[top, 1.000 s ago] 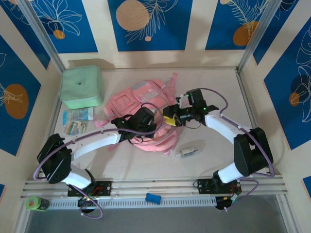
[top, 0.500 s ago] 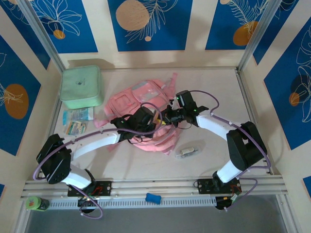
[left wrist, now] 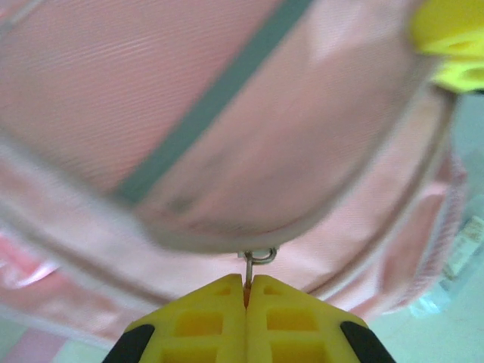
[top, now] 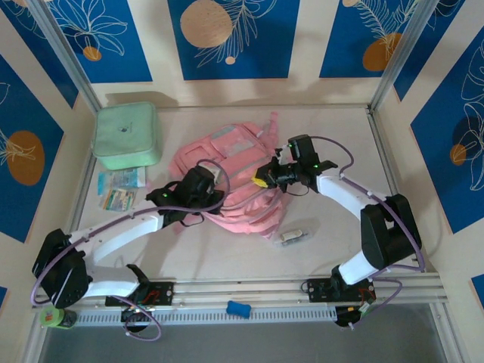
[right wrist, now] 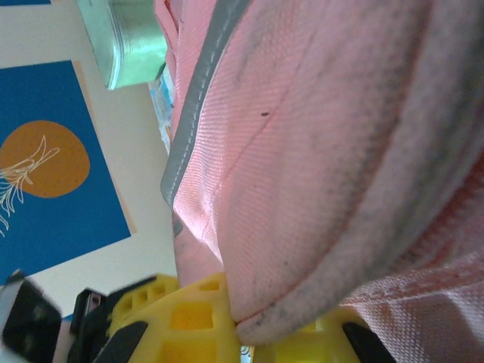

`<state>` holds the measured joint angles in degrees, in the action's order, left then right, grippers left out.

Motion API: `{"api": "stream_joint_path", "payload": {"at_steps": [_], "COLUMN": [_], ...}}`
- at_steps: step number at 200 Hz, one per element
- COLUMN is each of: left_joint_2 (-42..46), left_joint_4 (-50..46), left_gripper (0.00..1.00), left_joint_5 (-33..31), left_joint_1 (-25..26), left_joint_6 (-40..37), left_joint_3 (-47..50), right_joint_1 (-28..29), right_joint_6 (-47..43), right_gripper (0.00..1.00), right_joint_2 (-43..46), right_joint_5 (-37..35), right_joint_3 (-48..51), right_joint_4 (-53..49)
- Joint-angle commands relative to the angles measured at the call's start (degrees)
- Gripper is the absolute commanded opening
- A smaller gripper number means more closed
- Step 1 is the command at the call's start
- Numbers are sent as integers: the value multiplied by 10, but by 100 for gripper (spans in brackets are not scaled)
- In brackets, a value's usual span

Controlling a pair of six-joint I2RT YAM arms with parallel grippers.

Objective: Pack the student bag

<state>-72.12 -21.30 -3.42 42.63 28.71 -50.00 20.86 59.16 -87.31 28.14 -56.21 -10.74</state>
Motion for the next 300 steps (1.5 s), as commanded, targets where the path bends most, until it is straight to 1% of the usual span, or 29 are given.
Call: {"api": "stream_joint_path", "payload": {"at_steps": [1,19,41,53,71,85,90,99,112,128,135,143,151,168,191,204,223,240,249,263,276,289,300], "left_joint_2": [3,-27,-76,-85,-88,-96,-99,-99,-85,-50,-32,-12,8,49,79,82,78,73,68,61,50,41,37], "left_joint_4": [-26,-1,0,2,39,29,20,7,0,2,4,7,7,4,3,6,37,58,66,79,93,88,102], "left_gripper": [0,0,0,0,0,0,0,0,14,32,38,41,44,50,60,64,70,77,80,84,88,91,94], "left_joint_5": [-22,3,9,7,12,1,4,12,29,46,57,79,93,87,74,62,53,34,33,13,13,5,0], "left_joint_1": [-64,-111,-152,-156,-157,-163,-164,-164,-163,-159,-156,-153,-145,-113,-45,-7,44,85,103,130,139,141,145], "left_joint_6": [-24,-43,-49,-47,-51,-44,-42,-43,-40,-33,-24,-15,-7,18,39,52,68,87,94,100,102,113,122], "left_joint_3": [27,18,-20,-35,-31,-42,-48,-55,-48,-19,-3,14,28,54,72,77,93,101,102,105,109,108,113], "right_joint_1": [-33,-28,-9,1,17,27,29,31,34,34,34,32,34,44,63,71,101,136,153,176,188,183,176], "right_joint_6": [-38,-48,-54,-50,-55,-67,-68,-74,-98,-134,-143,-152,-159,-173,-171,-158,-129,-84,-61,-36,-11,6,9], "right_gripper": [0,0,0,0,0,0,3,12,25,41,48,53,57,66,77,80,84,88,90,94,96,98,100], "right_joint_2": [24,15,11,2,-24,-37,-40,-40,-29,0,16,34,54,94,142,164,197,225,234,238,235,232,229], "right_joint_5": [-13,-2,-29,-30,-28,-30,-32,-36,-49,-101,-119,-131,-142,-176,-240,-250,-277,-290,-292,-303,-324,-324,-324], "right_joint_3": [-22,-27,-23,-23,-41,-58,-64,-73,-81,-79,-73,-63,-53,-29,6,33,83,121,139,164,189,215,227], "right_joint_4": [-39,-41,-37,-25,-15,-18,-25,-41,-76,-131,-149,-169,-190,-250,-331,-356,-364,-363,-356,-342,-326,-296,-278]}}
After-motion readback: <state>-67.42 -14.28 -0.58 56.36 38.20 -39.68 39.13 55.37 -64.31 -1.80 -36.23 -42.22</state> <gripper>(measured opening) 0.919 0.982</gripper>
